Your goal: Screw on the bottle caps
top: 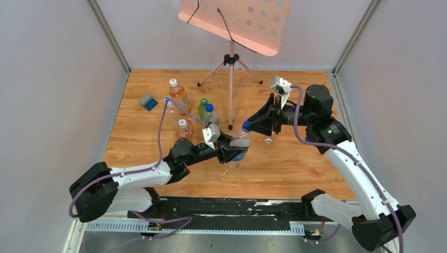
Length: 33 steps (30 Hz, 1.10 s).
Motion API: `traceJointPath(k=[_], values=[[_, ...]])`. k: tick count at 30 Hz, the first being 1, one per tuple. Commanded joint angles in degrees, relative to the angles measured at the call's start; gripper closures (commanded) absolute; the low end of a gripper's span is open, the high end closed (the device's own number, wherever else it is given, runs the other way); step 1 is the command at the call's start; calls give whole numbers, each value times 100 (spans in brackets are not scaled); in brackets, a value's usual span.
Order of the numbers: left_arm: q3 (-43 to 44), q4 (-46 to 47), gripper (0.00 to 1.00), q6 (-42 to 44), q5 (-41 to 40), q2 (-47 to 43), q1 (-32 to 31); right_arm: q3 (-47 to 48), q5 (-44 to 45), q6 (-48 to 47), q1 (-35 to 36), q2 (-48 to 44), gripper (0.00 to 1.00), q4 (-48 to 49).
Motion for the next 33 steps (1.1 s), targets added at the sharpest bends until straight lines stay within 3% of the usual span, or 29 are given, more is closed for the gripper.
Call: traceJointPath(k=[1, 5, 10, 13, 16, 20, 25, 28, 33], values=[[452, -34, 93, 346, -693, -209, 1, -212, 640, 289, 201, -167, 98, 21], [651, -398, 93, 951, -1605, -209, -304, -312, 2102, 913, 589, -232, 100, -159], [991, -669, 92, 2585, -3781, 224, -1101, -240, 4828, 2597, 1453, -154, 100, -976], [1183, -483, 92, 3160, -4825, 673, -1497, -341, 5209, 3100, 1746, -116, 100, -1005], [1160, -419, 93, 3054, -4958, 817, -1583, -245, 5212, 3065, 1761, -162, 92, -1000], [1135, -1232, 94, 2635, -4806, 541, -1576, 82, 5173, 2435, 1753, -471, 55, -995], [1070, -2563, 94, 2142, -3631, -183, -1296, 697, 5061, 1318, 1752, -648, 23, -1630], [985, -3128, 94, 1878, -2702, -594, -893, 935, 4638, 366, 1752, -791, 16, -2058], [776, -3682, 93, 1649, -517, -1299, -222, 1155, 3780, -1669, 1750, -1009, 17, -2750]])
